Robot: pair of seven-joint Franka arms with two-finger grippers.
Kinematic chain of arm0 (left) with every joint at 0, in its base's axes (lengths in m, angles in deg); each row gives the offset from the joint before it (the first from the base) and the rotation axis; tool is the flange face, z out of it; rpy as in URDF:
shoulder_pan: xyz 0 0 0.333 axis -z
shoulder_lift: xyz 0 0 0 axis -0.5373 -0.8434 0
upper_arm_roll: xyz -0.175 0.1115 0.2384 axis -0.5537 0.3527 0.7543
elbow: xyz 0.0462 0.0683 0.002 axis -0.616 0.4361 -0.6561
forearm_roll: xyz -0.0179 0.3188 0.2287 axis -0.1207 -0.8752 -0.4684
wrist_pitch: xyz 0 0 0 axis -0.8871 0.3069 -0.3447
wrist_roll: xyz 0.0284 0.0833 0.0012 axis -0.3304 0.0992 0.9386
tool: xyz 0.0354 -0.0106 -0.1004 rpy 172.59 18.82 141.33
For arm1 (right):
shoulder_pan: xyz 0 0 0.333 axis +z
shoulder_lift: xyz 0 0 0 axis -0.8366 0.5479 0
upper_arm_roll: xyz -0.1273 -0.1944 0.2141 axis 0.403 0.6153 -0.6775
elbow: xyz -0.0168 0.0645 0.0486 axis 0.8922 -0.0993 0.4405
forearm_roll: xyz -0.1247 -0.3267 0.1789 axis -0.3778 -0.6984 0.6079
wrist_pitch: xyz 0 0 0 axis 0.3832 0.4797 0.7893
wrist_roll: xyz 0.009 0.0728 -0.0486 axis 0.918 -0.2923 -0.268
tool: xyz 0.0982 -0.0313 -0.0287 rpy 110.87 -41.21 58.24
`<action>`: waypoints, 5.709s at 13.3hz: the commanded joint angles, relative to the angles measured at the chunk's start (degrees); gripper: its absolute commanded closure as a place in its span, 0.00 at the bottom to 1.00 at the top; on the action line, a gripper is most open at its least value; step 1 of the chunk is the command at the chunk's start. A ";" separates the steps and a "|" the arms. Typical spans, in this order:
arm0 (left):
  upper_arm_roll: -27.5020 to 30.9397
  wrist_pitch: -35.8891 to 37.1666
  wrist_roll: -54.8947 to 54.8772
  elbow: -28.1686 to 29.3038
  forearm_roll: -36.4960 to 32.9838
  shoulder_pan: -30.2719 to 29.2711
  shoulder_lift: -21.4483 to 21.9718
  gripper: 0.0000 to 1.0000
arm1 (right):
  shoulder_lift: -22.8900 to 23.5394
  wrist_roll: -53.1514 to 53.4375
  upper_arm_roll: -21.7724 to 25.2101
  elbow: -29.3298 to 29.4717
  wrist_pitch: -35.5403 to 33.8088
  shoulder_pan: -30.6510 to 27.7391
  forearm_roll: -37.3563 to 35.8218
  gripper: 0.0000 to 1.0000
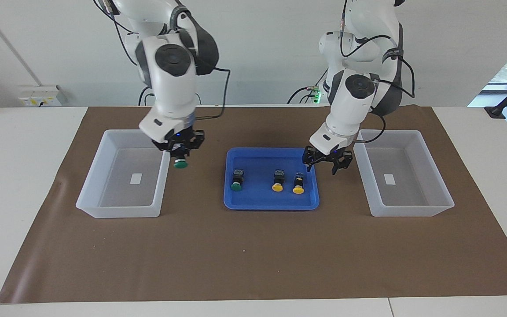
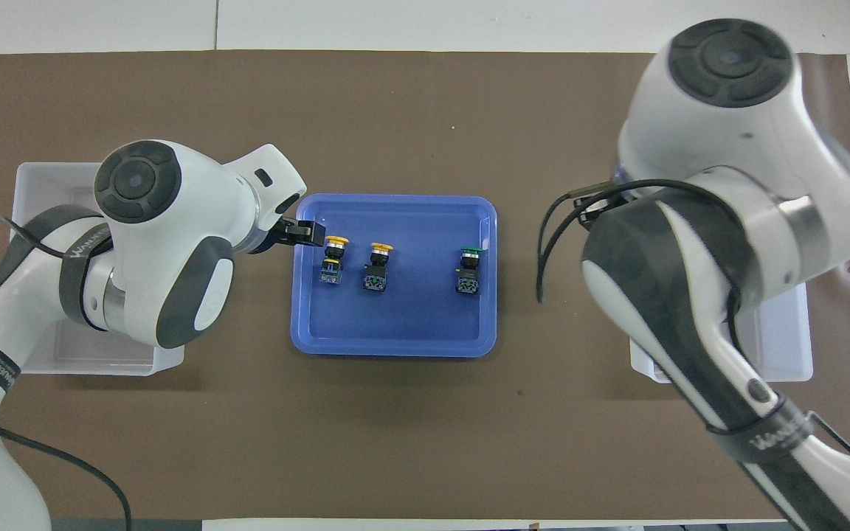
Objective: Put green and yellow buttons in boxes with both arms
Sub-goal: 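Carry the green button into the right box with the right gripper, then release the green button and return the right gripper to the other green, then grasp the second green button with the right gripper while the left lifts yellow, then lower the yellow button into the left box while the right lifts green, then release the green button in the right box while the left releases yellow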
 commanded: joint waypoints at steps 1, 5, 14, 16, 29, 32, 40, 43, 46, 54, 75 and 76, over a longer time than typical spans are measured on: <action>0.65 -5.68 2.81 2.30 1.01 3.29 -1.82 0.15 | -4.35 -13.83 10.56 -8.78 5.60 -0.44 5.56 1.00; 0.66 -7.45 2.82 3.53 1.01 3.39 -2.71 0.17 | -9.72 -19.30 14.19 -28.72 24.14 -4.39 7.58 1.00; 0.65 -12.20 5.37 5.73 1.01 4.17 -5.26 0.19 | -10.35 -19.32 15.52 -33.90 30.73 -4.57 8.47 0.00; 0.66 -12.55 5.81 5.73 1.01 4.62 -5.79 0.21 | -9.03 -18.36 13.33 -25.03 22.02 -4.49 10.74 0.00; 0.66 -12.03 5.81 7.40 1.01 4.70 -5.43 0.34 | 9.52 35.86 -16.30 -11.17 32.33 0.00 -5.06 0.00; 0.65 -12.02 6.42 7.40 1.01 5.49 -5.43 0.39 | 13.03 39.55 -16.30 -13.81 37.26 2.01 -6.90 0.00; 0.66 -11.76 6.34 7.40 1.01 4.97 -5.35 1.00 | 12.86 40.53 -16.30 -19.54 39.91 1.75 -9.63 0.24; 0.66 -9.67 6.34 6.62 1.01 4.62 -4.12 1.00 | 12.95 40.45 -16.30 -19.54 40.09 1.76 -9.63 0.42; 0.65 -0.55 6.25 3.29 2.75 3.21 0.00 1.00 | 13.30 40.53 -16.30 -19.63 40.00 2.46 -11.55 0.42; 1.45 18.82 -20.15 -0.08 6.37 -19.52 9.94 1.00 | 12.77 40.45 -16.30 -24.55 44.84 2.19 -12.97 0.94; 1.09 18.39 -20.62 -3.76 5.76 -16.52 8.54 0.00 | -11.30 -16.86 17.80 -28.35 23.51 -1.50 8.81 0.00; 1.09 16.04 -14.99 -3.67 5.76 -12.39 8.19 0.00 | -11.66 -16.60 17.89 -24.15 18.35 -1.41 10.04 0.00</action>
